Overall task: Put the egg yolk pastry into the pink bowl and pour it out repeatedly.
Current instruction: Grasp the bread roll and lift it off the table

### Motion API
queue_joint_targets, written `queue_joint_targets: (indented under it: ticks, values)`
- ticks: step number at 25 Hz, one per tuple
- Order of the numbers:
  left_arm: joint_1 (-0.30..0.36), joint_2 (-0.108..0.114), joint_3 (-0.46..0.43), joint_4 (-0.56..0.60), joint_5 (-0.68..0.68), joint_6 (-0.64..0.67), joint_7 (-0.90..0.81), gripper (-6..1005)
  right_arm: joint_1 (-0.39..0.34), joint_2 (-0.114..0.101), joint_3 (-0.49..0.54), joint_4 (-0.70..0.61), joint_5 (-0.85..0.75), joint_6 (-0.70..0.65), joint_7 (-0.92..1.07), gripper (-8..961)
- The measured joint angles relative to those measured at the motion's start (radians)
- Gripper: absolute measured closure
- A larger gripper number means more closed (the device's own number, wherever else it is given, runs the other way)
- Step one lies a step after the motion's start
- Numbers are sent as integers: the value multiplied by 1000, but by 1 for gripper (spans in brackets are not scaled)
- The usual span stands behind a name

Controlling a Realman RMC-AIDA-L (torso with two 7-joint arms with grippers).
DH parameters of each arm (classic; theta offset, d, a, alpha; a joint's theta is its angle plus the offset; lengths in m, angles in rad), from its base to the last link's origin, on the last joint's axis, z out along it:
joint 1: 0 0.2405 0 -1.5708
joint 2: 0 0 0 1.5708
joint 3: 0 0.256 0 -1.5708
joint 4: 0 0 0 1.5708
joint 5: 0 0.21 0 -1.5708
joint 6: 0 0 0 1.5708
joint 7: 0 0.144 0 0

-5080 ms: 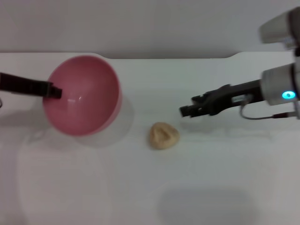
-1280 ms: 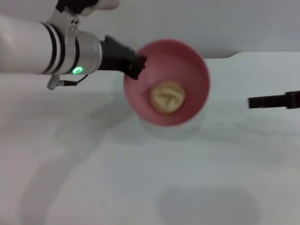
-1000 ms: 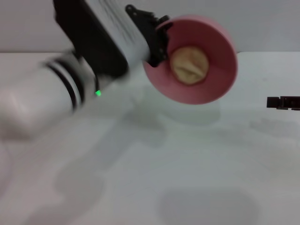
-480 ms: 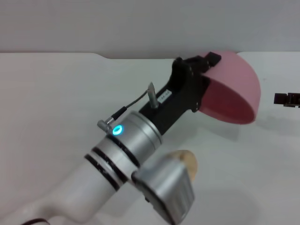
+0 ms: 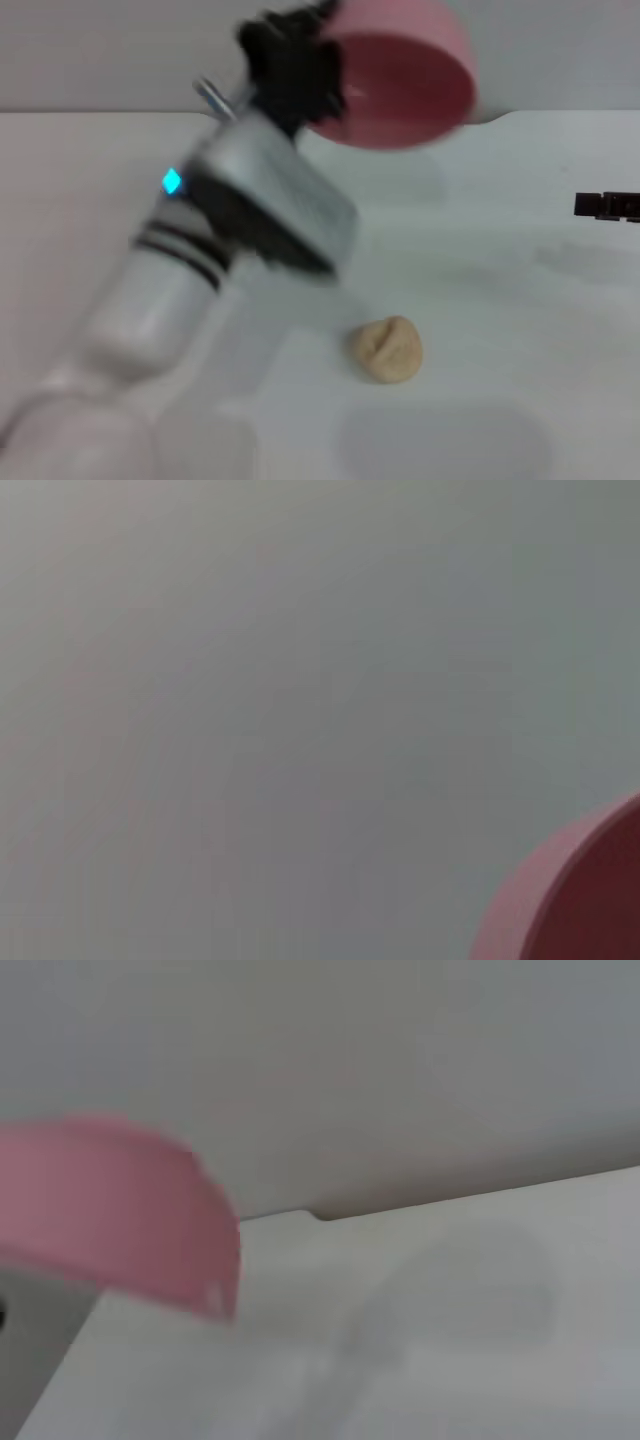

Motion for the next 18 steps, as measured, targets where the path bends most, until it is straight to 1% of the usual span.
queue_joint_targets:
  ticks: [1, 3, 4, 6, 7, 8, 9, 10, 11, 12, 13, 14, 15, 18]
  values:
    - [4, 2, -42, 33, -65, 61, 2, 1000, 4, -2, -5, 7, -1, 0, -1, 395]
    - [19, 6, -203, 112, -226, 289, 4, 1000, 11, -7, -39, 20, -2, 0, -9, 395]
    - [25, 8, -319, 139, -307, 452, -2, 1000, 14, -8, -64, 25, -3, 2, -12, 395]
    - [16, 9, -511, 138, -403, 733, -42, 1000, 22, -9, -120, 29, -4, 10, -16, 395]
    - [-1, 12, -620, 120, -432, 900, -91, 1000, 26, -10, -145, 29, -7, 14, -16, 395]
    - [-39, 18, -743, 73, -435, 1076, -177, 1000, 32, -10, -173, 29, -13, 17, -16, 395]
    - [-76, 25, -842, 28, -425, 1246, -264, 1000, 38, -10, -193, 29, -21, 20, -16, 395]
    - [-124, 36, -941, -21, -396, 1400, -356, 1000, 48, -11, -217, 31, -36, 23, -16, 395]
    - [-159, 46, -1011, -61, -354, 1513, -415, 1000, 59, -11, -239, 32, -53, 23, -16, 395]
    - [-204, 61, -1091, -103, -285, 1644, -487, 1000, 72, -11, -267, 35, -71, 23, -16, 395]
    - [-239, 75, -1151, -130, -203, 1754, -552, 1000, 84, -11, -292, 37, -88, 26, -16, 395]
    - [-285, 90, -1244, -150, -49, 1926, -675, 1000, 113, -8, -353, 47, -125, 36, -16, 395]
    - [-285, 90, -1244, -150, -49, 1926, -675, 1000, 113, -8, -353, 47, -125, 36, -16, 395]
    - [-293, 89, -1312, -99, 131, 2055, -814, 1001, 155, 2, -443, 64, -164, 72, -16, 395]
